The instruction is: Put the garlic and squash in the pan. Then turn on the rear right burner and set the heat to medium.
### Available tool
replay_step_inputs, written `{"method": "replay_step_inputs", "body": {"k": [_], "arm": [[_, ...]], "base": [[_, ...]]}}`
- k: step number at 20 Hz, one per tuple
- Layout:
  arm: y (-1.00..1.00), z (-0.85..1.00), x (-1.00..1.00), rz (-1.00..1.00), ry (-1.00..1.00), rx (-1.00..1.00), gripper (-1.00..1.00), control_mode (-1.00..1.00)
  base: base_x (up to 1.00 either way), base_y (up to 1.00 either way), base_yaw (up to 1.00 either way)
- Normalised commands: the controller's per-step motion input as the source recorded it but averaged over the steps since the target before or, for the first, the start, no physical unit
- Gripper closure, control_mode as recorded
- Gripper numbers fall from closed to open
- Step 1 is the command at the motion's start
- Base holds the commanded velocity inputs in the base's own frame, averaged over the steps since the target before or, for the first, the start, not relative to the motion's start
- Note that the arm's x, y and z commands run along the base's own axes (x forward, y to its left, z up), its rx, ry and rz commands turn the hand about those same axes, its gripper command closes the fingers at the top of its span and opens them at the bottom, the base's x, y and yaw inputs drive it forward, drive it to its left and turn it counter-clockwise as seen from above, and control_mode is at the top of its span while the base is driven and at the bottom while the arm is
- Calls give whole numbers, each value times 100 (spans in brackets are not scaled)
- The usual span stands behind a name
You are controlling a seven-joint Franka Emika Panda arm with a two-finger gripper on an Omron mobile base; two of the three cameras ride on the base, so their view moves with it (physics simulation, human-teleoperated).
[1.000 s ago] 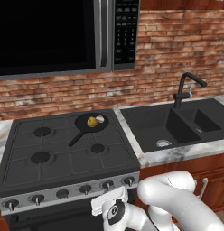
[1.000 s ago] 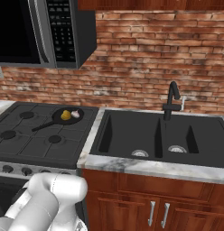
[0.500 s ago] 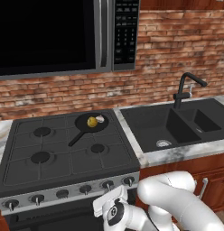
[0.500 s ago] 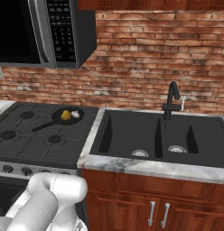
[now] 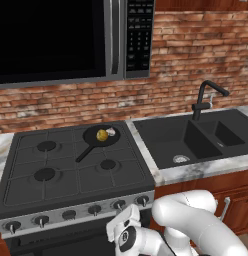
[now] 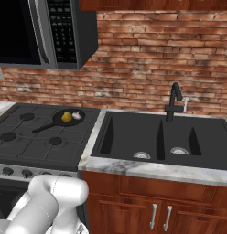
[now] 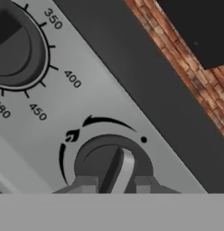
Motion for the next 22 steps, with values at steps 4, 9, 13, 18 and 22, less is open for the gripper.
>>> {"method": "replay_step_inputs", "body": {"k": [4,9,13,18,22], "arm": [[0,0,0,0,0,-29,100,-100],[0,0,0,0,0,-32,100,-100],[0,0,0,0,0,-33,100,-100],[0,0,0,0,0,-32,100,-100],[0,0,0,0,-1,-32,100,-100]], "base": [[0,0,0],[0,0,0],[0,0,0],[0,0,0],[0,0,0]]}}
